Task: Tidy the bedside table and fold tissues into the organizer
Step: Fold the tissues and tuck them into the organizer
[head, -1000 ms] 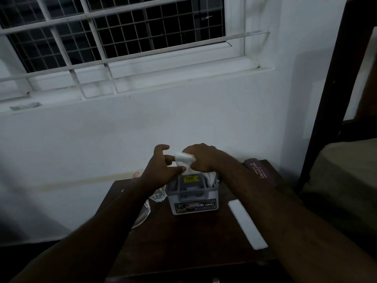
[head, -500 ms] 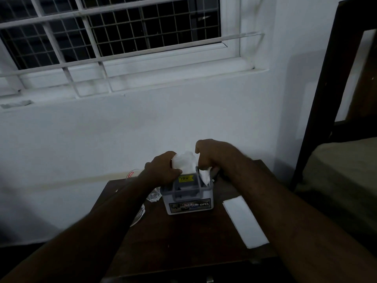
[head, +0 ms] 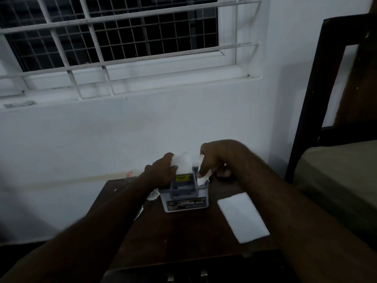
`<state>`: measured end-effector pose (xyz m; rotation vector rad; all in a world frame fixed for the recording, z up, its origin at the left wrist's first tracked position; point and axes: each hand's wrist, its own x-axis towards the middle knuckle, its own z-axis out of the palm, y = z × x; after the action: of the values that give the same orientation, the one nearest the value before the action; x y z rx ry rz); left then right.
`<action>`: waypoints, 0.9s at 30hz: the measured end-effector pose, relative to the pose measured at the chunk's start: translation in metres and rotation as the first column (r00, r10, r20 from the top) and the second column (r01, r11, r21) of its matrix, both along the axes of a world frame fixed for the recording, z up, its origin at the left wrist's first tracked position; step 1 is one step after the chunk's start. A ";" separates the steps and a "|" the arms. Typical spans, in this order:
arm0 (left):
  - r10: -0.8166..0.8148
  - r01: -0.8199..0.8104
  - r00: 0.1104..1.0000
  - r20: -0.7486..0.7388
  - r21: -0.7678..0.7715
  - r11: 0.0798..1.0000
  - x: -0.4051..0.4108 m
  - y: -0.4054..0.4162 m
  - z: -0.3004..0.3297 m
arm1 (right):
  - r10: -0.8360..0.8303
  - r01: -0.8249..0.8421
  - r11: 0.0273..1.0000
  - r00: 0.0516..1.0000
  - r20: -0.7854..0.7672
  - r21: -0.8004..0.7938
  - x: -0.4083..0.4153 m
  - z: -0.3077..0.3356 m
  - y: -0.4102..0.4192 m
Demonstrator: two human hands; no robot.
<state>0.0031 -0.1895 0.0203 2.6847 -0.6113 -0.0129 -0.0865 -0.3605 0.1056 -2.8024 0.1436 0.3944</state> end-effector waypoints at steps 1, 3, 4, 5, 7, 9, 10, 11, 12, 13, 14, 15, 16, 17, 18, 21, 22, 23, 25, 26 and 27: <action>0.020 -0.020 1.000 0.011 -0.019 1.000 -0.003 0.000 0.001 | -0.018 0.018 1.000 1.000 0.003 0.007 -0.003 0.004 -0.008; 0.083 -0.060 0.984 0.158 -0.149 0.987 -0.016 -0.002 0.005 | -0.090 0.084 0.992 0.994 0.065 0.093 -0.008 0.010 -0.034; 0.088 -0.018 0.951 0.295 -0.231 0.973 -0.026 -0.004 0.008 | -0.116 0.103 0.987 0.988 0.104 0.122 -0.012 0.011 -0.050; 0.064 0.072 0.895 0.441 -0.284 0.956 -0.040 -0.007 0.010 | -0.119 0.106 0.989 0.984 0.130 0.104 -0.016 0.007 -0.066; -0.067 0.308 0.779 0.624 -0.287 0.907 -0.069 -0.018 0.014 | -0.056 0.057 0.998 0.991 0.123 -0.001 -0.027 -0.014 -0.093; -0.324 0.536 0.719 0.615 -0.195 0.821 -0.097 -0.034 0.007 | 0.033 -0.032 0.999 0.997 0.068 -0.022 -0.041 -0.051 -0.113; -0.446 0.603 0.708 0.547 -0.140 0.785 -0.107 -0.044 -0.001 | 0.066 -0.067 0.998 0.996 0.066 0.001 -0.048 -0.071 -0.119; -0.538 0.638 0.708 0.458 -0.086 0.765 -0.115 -0.054 -0.011 | 0.096 -0.098 0.995 0.991 0.091 0.023 -0.054 -0.088 -0.123; -0.587 0.645 0.720 0.370 -0.045 0.763 -0.118 -0.064 -0.024 | 0.113 -0.118 0.993 0.985 0.133 0.029 -0.059 -0.104 -0.126; -0.589 0.618 0.760 0.274 -0.024 0.786 -0.119 -0.075 -0.036 | 0.127 -0.133 0.991 0.976 0.177 0.023 -0.061 -0.116 -0.128; -0.555 0.564 0.814 0.173 -0.005 0.826 -0.119 -0.084 -0.047 | 0.138 -0.142 0.990 0.971 0.196 0.008 -0.062 -0.126 -0.129; -0.505 0.506 0.858 0.096 0.017 0.863 -0.118 -0.092 -0.056 | 0.148 -0.149 0.989 0.972 0.180 -0.011 -0.062 -0.133 -0.127; -0.460 0.458 0.887 0.050 0.040 0.888 -0.115 -0.100 -0.064 | 0.159 -0.156 0.987 0.977 0.141 -0.031 -0.061 -0.138 -0.125; -0.423 0.421 0.906 0.025 0.060 0.905 -0.112 -0.106 -0.069 | 0.164 -0.161 0.986 0.981 0.104 -0.039 -0.060 -0.141 -0.122; -0.390 0.388 0.921 0.008 0.074 0.919 -0.109 -0.112 -0.075 | 0.167 -0.165 0.986 0.982 0.084 -0.037 -0.059 -0.142 -0.121; -0.322 0.321 0.947 -0.010 0.096 0.942 -0.102 -0.120 -0.083 | 0.154 -0.150 0.988 0.983 0.101 -0.041 -0.059 -0.139 -0.119; -0.306 0.303 0.952 0.006 0.111 0.946 -0.100 -0.121 -0.084 | 0.150 -0.146 0.988 0.982 0.112 -0.050 -0.060 -0.137 -0.119; -0.292 0.288 0.956 0.021 0.124 0.950 -0.098 -0.121 -0.085 | 0.153 -0.146 0.987 0.981 0.118 -0.066 -0.062 -0.135 -0.119; -0.281 0.276 0.959 0.025 0.123 0.953 -0.096 -0.122 -0.086 | 0.164 -0.152 0.983 0.981 0.107 -0.106 -0.068 -0.132 -0.121; -0.286 0.281 0.958 0.018 0.122 0.952 -0.095 -0.122 -0.085 | 0.172 -0.160 0.980 0.980 0.101 -0.118 -0.070 -0.131 -0.122; -0.301 0.297 0.953 0.018 0.127 0.946 -0.095 -0.122 -0.085 | 0.175 -0.163 0.979 0.979 0.103 -0.119 -0.072 -0.131 -0.123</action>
<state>-0.0915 -0.3115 -0.0644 2.6861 -1.0573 -0.0856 -0.1580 -0.4837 -0.0252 -2.9473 -0.1030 0.2727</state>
